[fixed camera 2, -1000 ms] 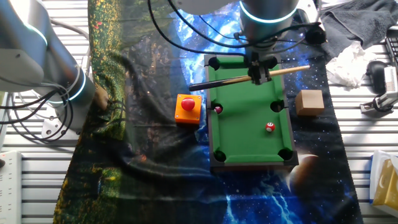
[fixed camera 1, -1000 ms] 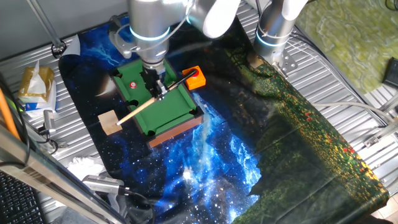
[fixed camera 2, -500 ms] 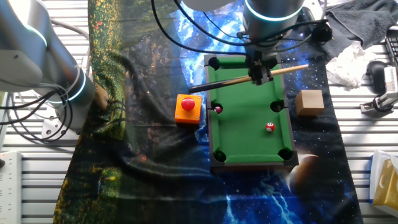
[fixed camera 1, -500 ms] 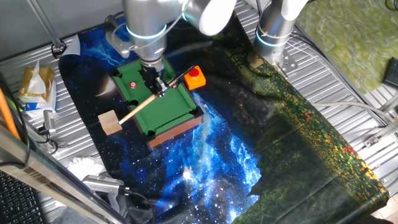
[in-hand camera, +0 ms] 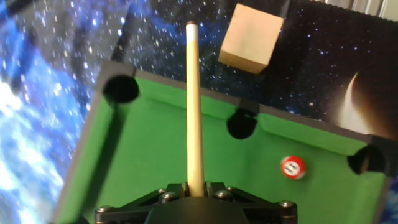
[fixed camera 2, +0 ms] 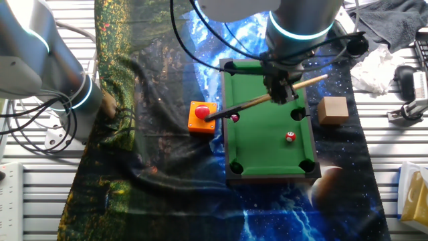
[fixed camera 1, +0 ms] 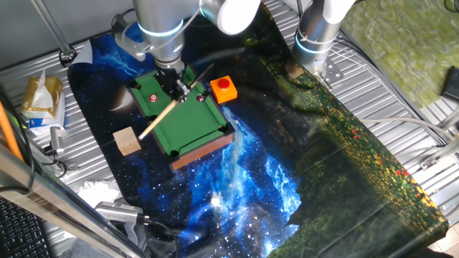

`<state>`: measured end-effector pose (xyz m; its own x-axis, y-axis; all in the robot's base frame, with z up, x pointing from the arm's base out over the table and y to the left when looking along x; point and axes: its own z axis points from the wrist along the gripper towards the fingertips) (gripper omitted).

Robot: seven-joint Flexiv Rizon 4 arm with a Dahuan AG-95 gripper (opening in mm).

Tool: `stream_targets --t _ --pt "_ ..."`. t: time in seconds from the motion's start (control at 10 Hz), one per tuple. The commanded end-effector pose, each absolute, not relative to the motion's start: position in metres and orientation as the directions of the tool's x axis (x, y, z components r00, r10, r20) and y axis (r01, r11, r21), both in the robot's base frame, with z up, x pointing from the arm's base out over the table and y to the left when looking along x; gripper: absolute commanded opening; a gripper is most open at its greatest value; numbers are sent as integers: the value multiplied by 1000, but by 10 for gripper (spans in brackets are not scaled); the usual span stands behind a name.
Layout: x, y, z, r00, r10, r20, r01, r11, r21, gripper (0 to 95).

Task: Hit the pool ball

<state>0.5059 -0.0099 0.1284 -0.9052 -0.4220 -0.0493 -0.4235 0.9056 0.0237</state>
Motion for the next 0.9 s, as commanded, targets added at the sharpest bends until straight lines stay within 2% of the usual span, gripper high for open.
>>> stream_targets --t 0.1,0.4,0.9 --pt "503 -30 126 -818 -574 -21 -574 819 -26 0" --pt "500 -49 121 -694 -720 20 -719 691 -69 0" --pt "507 -82 126 -590 -806 48 -807 586 -79 0"
